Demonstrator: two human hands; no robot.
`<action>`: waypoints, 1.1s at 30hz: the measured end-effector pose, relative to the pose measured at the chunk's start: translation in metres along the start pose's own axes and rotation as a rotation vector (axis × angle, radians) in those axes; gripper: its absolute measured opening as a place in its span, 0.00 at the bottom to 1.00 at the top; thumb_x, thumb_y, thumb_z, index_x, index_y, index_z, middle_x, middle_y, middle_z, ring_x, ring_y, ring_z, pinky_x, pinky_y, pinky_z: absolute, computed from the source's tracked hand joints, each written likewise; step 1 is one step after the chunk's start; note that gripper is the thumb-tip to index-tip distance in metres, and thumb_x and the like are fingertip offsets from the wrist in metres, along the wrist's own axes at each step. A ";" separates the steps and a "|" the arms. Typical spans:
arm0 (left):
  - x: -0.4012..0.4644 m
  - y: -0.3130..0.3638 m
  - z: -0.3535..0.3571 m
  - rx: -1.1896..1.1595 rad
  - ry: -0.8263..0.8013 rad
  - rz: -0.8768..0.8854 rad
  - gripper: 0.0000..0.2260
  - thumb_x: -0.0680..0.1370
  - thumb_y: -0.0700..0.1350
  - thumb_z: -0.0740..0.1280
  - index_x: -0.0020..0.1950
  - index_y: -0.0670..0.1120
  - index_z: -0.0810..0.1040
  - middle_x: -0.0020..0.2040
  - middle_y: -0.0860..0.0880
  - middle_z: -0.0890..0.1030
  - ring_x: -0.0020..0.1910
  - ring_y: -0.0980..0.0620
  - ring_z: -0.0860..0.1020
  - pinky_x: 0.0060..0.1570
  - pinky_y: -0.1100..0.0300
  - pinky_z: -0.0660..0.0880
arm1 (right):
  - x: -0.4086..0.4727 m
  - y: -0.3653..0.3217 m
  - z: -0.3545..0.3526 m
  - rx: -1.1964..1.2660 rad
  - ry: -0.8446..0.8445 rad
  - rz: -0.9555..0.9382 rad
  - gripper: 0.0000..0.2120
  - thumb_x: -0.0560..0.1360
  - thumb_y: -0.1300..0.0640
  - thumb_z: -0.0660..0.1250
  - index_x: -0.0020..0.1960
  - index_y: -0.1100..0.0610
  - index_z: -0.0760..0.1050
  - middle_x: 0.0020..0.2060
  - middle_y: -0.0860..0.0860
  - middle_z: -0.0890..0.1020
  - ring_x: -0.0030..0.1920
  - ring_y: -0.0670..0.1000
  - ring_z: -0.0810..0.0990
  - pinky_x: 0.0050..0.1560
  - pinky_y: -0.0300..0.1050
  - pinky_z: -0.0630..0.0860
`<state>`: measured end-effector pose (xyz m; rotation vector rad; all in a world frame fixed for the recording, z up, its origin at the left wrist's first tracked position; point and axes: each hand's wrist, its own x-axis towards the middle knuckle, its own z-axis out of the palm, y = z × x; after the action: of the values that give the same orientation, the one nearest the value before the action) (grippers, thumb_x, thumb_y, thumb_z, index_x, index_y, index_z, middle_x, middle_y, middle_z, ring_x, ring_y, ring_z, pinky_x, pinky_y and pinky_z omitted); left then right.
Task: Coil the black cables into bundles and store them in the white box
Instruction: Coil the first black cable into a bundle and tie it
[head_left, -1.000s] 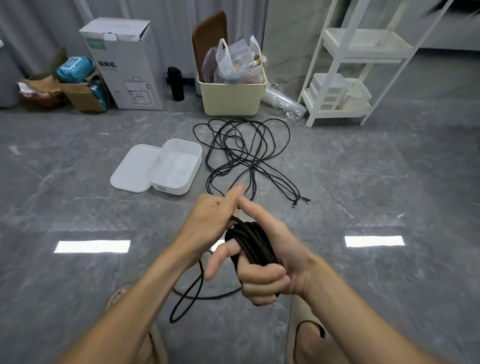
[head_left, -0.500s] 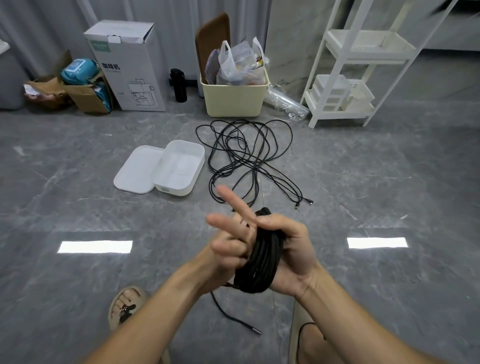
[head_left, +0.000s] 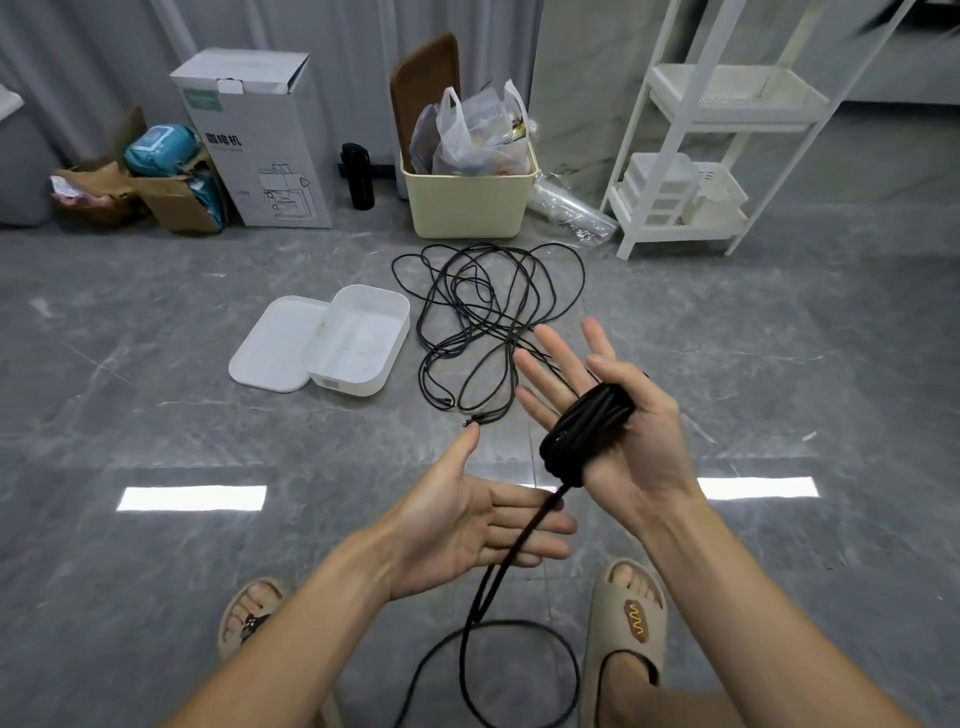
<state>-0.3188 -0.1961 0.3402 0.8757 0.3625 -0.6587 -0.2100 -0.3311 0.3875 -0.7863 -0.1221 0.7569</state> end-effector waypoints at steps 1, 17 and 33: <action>-0.001 0.001 0.000 0.010 0.009 -0.009 0.46 0.77 0.72 0.39 0.69 0.37 0.74 0.64 0.38 0.80 0.60 0.42 0.81 0.55 0.57 0.78 | 0.001 -0.001 -0.001 -0.043 0.033 -0.010 0.37 0.75 0.59 0.62 0.80 0.46 0.53 0.66 0.55 0.80 0.63 0.61 0.80 0.69 0.59 0.70; -0.020 0.026 -0.011 0.145 0.071 0.029 0.42 0.76 0.70 0.48 0.57 0.35 0.83 0.55 0.34 0.83 0.25 0.52 0.72 0.26 0.66 0.69 | -0.002 0.020 -0.006 -1.095 0.115 0.193 0.28 0.77 0.57 0.67 0.71 0.35 0.66 0.53 0.36 0.84 0.51 0.30 0.78 0.49 0.21 0.67; -0.023 0.038 -0.017 0.391 0.481 0.399 0.28 0.69 0.72 0.62 0.33 0.47 0.80 0.22 0.49 0.63 0.19 0.54 0.57 0.20 0.65 0.56 | -0.013 0.023 0.005 -0.454 -0.699 1.081 0.42 0.75 0.26 0.50 0.53 0.66 0.78 0.19 0.47 0.65 0.17 0.45 0.63 0.23 0.35 0.65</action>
<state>-0.3114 -0.1557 0.3650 1.4413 0.4786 -0.1381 -0.2347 -0.3262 0.3771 -0.9721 -0.5333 2.0731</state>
